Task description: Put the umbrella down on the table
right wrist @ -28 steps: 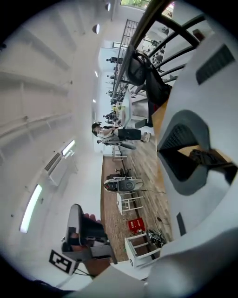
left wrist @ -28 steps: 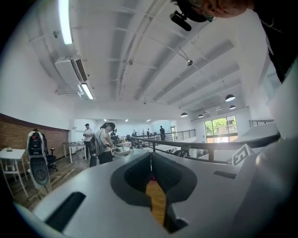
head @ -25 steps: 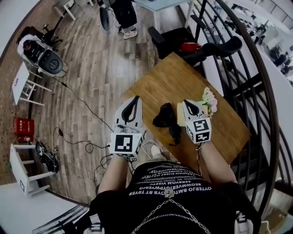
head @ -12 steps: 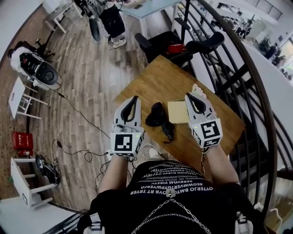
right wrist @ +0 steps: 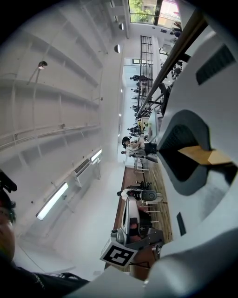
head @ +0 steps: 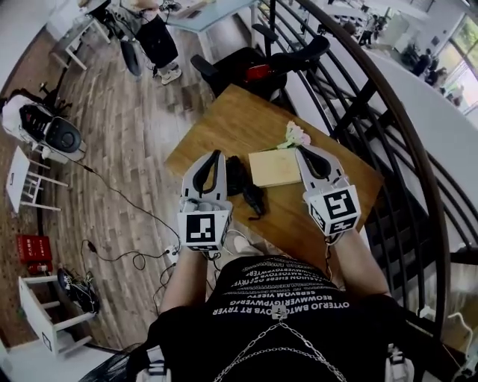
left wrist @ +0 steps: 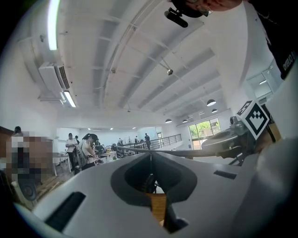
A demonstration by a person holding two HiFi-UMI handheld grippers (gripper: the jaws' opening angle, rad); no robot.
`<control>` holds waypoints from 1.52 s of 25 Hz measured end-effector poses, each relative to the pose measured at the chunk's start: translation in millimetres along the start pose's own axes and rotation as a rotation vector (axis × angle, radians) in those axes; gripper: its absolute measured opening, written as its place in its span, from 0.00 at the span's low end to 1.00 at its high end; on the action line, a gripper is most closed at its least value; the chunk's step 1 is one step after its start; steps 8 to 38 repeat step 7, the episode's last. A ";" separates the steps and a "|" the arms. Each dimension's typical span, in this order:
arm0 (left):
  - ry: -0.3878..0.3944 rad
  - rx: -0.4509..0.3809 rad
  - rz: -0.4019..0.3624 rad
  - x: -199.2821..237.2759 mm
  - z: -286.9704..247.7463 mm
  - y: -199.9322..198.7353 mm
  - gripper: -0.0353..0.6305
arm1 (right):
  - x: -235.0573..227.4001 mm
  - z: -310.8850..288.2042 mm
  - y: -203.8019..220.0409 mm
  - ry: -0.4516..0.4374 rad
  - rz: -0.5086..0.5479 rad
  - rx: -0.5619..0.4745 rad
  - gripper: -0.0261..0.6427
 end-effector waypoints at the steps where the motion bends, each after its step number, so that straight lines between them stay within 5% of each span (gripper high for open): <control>1: 0.002 -0.002 -0.002 -6.1 0.8 -2.6 0.10 | -1.8 6.2 0.7 0.000 -0.002 0.000 0.06; 7: 0.005 -0.002 0.000 -39.8 12.1 -7.8 0.10 | -7.7 38.9 8.5 -0.009 -0.002 -0.002 0.06; 38: 0.005 -0.002 0.000 -39.8 12.1 -7.8 0.10 | -7.7 38.9 8.5 -0.009 -0.002 -0.002 0.06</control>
Point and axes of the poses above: the fingertips, and each gripper's own axes: z backward along the fingers, x to its left, y out of its underside, the point moved 3 cm from there along z, backward along the fingers, and after that the axes turned 9 degrees about -z, right-handed, at the moved point
